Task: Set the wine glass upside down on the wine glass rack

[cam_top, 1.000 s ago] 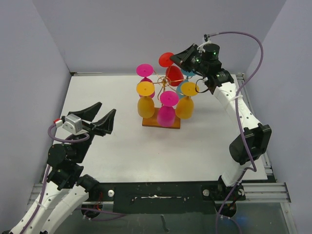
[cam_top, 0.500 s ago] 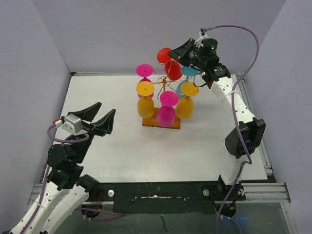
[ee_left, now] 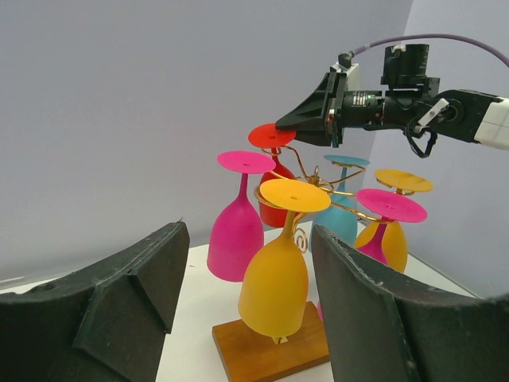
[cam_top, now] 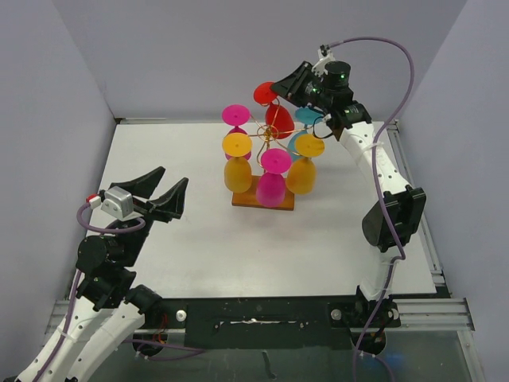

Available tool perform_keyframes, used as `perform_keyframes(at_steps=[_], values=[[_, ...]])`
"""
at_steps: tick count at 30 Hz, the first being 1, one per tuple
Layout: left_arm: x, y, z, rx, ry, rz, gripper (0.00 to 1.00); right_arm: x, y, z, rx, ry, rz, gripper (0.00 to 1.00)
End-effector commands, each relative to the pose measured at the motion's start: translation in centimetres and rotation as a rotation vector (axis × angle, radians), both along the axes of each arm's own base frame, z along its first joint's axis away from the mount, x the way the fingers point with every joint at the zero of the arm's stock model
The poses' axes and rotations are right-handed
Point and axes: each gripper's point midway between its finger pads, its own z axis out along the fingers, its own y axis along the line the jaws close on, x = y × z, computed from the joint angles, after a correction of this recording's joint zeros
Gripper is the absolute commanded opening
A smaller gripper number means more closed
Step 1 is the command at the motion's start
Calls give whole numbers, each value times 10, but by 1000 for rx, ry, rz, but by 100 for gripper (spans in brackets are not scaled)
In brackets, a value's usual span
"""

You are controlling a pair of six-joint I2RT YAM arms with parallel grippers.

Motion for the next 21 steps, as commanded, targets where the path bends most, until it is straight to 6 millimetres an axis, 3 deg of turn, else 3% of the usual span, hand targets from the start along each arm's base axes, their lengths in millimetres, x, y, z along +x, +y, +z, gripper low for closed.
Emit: perform_keyframes(at_steps=[1, 21], values=[[-4, 4, 14, -31, -40, 8, 62, -9, 6, 50, 11, -152, 42, 19], [-4, 5, 13, -33, -38, 8, 62, -8, 13, 34, -32, -114, 60, 33]])
